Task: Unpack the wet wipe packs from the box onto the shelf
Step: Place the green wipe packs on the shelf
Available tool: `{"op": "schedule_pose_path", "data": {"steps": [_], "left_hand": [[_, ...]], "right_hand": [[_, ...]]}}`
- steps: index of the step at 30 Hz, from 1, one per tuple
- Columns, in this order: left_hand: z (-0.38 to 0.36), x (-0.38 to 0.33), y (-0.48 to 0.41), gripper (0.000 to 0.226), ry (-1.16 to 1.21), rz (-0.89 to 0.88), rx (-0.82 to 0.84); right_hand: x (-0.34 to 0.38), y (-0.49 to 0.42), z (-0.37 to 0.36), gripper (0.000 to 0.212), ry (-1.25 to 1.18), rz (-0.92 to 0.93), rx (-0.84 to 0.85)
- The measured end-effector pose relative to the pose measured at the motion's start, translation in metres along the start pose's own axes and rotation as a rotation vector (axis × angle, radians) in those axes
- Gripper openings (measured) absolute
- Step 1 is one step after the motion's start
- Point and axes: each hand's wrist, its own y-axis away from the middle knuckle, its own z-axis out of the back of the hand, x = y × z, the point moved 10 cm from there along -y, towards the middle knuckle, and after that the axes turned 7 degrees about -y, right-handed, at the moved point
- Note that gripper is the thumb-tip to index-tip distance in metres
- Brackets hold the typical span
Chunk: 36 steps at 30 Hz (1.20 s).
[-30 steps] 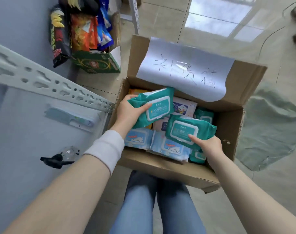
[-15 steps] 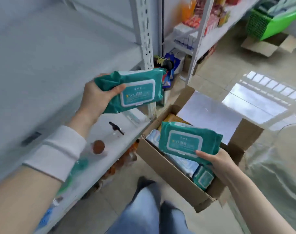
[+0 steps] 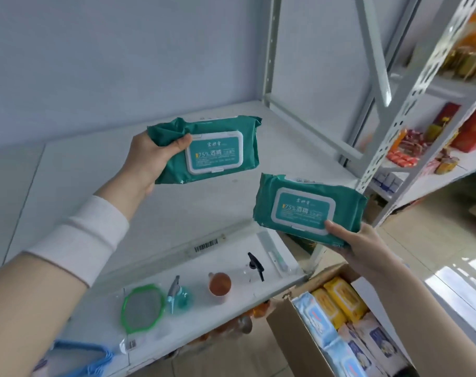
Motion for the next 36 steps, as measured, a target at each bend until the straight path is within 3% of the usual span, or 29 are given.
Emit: {"op": "schedule_pose_path", "data": {"steps": [7, 15, 21, 28, 33, 36], "left_hand": [[0.046, 0.048, -0.048, 0.010, 0.034, 0.058, -0.095], [0.032, 0.095, -0.139, 0.010, 0.023, 0.091, -0.147], [0.029, 0.127, -0.229, 0.013, 0.015, 0.105, -0.199], [0.049, 0.146, -0.293, 0.027, -0.077, 0.055, -0.172], [0.065, 0.144, -0.318, 0.025, -0.263, 0.031, -0.181], [0.069, 0.143, -0.327, 0.029, -0.325, -0.001, -0.210]], "right_hand": [[0.008, -0.071, -0.048, 0.102, 0.015, -0.026, 0.059], [0.032, -0.198, -0.066, 0.104, 0.086, -0.052, 0.136], [0.081, -0.321, -0.096, 0.085, 0.203, 0.059, 0.282], [0.104, -0.452, -0.140, 0.066, 0.532, 0.233, 0.321], [0.109, -0.497, -0.169, 0.085, 0.656, 0.277, 0.352], [0.110, -0.523, -0.176, 0.060, 0.681, 0.282, 0.351]]}}
